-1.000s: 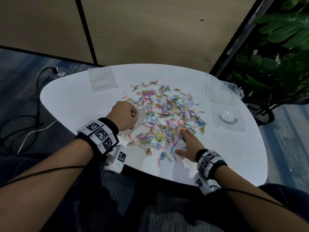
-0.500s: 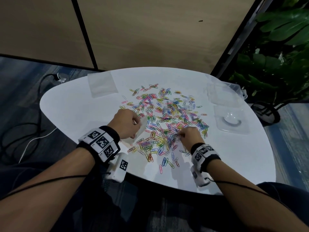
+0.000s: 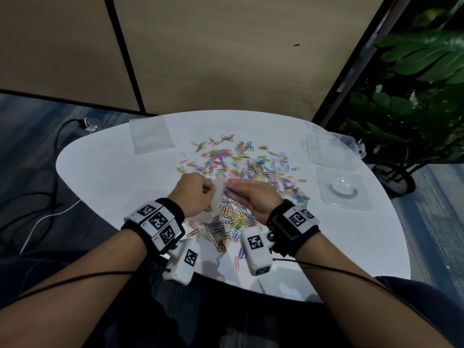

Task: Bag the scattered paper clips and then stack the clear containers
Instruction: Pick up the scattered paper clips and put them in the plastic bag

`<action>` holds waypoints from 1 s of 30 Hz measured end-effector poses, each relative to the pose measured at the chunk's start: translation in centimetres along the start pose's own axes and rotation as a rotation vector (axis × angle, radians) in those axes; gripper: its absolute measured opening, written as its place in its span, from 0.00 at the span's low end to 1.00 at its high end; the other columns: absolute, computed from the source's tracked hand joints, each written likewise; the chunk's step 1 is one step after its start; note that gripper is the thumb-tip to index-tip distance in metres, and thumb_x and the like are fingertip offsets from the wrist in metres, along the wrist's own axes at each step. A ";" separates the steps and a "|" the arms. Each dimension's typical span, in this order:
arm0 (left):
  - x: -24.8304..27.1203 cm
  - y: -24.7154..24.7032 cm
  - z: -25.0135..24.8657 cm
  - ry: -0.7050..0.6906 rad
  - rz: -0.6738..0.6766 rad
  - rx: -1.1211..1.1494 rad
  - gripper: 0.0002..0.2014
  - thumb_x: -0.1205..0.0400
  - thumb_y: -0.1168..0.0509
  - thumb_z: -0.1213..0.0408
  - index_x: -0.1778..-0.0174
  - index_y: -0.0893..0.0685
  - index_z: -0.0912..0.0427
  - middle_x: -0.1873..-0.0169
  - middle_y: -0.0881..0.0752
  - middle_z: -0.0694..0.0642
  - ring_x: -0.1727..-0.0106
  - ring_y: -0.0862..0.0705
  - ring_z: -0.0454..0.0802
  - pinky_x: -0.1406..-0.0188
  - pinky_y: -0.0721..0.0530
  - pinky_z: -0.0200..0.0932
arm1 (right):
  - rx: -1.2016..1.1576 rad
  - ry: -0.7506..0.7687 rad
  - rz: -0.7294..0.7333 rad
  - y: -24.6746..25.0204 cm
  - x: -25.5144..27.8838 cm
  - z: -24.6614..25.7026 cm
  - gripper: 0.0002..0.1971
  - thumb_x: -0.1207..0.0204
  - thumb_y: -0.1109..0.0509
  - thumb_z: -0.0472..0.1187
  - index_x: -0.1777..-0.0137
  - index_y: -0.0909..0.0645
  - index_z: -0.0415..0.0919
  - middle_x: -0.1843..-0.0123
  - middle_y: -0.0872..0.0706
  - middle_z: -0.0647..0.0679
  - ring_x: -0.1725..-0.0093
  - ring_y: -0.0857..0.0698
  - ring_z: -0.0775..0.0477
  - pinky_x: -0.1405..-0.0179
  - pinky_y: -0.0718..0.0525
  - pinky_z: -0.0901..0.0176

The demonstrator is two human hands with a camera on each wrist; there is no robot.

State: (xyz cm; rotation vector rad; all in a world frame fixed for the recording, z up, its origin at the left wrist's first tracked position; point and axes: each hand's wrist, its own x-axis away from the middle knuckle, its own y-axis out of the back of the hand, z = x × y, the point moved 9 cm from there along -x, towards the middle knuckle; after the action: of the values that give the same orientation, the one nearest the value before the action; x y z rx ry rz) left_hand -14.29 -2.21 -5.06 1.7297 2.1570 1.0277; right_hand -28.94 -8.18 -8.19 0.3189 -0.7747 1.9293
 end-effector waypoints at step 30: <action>0.4 11.1 -0.1 -0.056 -0.287 0.027 0.13 0.16 0.39 0.75 0.43 0.10 0.66 0.57 0.07 0.63 0.63 0.06 0.55 0.55 0.08 0.42 | 0.694 0.469 0.043 -10.4 1.9 7.6 0.08 0.22 0.34 0.26 0.51 0.12 0.29 0.60 0.10 0.35 0.65 0.10 0.42 0.57 0.08 0.49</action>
State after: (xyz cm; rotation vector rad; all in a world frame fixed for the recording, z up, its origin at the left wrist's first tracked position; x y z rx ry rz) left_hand -5.75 -1.03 2.03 1.3857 2.3056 0.8685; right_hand -21.56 -8.54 2.53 0.2443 0.2122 2.1505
